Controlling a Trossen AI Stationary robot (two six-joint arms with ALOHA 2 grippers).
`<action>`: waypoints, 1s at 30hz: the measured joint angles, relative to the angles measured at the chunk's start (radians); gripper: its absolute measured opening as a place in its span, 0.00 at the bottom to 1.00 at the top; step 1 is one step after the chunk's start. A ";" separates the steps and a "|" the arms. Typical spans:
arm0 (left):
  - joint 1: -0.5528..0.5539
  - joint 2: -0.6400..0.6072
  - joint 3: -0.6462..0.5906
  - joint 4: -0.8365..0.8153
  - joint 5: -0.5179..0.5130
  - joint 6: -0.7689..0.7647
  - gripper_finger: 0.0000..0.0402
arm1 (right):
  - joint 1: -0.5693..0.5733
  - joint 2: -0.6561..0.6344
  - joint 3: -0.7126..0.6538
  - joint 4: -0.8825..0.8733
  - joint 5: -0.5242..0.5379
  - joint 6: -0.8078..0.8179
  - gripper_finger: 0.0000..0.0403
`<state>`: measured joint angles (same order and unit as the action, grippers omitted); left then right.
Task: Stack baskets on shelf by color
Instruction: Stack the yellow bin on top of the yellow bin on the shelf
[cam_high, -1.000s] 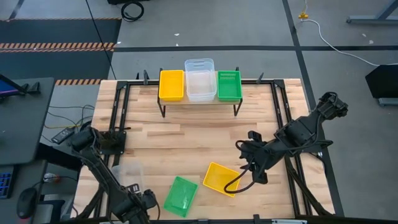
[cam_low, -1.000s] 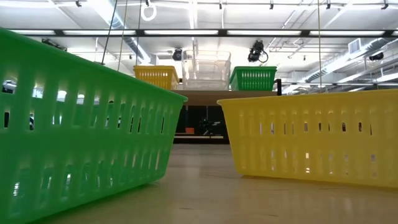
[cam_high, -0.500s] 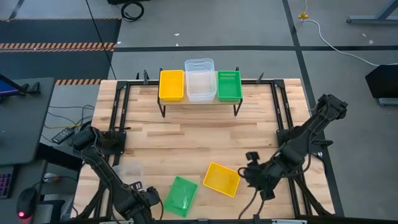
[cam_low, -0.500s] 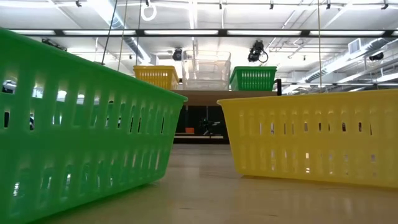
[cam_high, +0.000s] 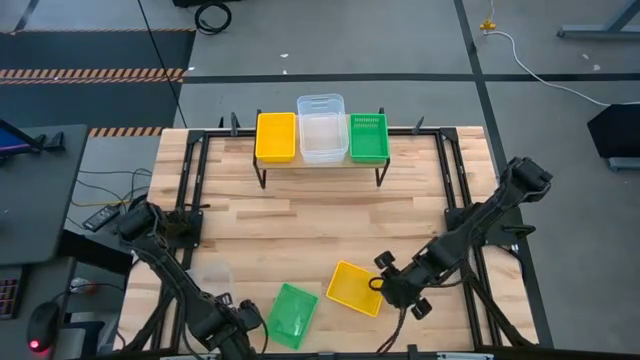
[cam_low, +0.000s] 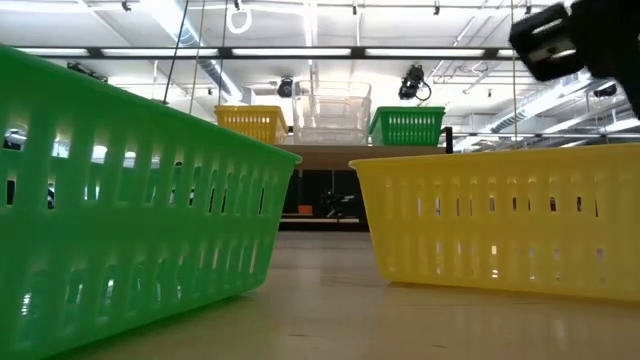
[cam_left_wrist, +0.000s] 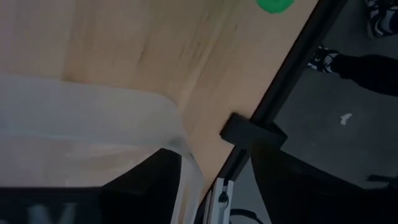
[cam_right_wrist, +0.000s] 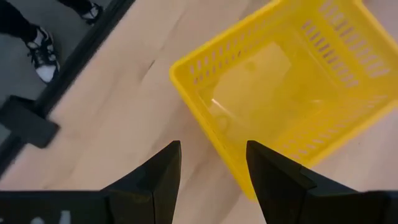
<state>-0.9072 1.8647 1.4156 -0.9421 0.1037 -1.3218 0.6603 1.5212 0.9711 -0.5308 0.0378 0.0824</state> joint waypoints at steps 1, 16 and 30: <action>0.003 -0.001 0.001 -0.001 0.007 0.004 0.49 | -0.004 0.014 -0.001 0.005 -0.008 -0.018 0.47; 0.060 -0.080 0.003 -0.026 0.004 0.025 0.48 | -0.058 0.186 0.000 0.058 -0.120 -0.040 0.17; 0.153 -0.160 0.003 -0.081 -0.049 0.124 0.47 | -0.213 0.103 0.192 -0.010 -0.008 -0.183 0.03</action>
<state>-0.7542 1.7051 1.4189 -1.0230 0.0551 -1.1983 0.4469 1.6245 1.1634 -0.5405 0.0294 -0.1004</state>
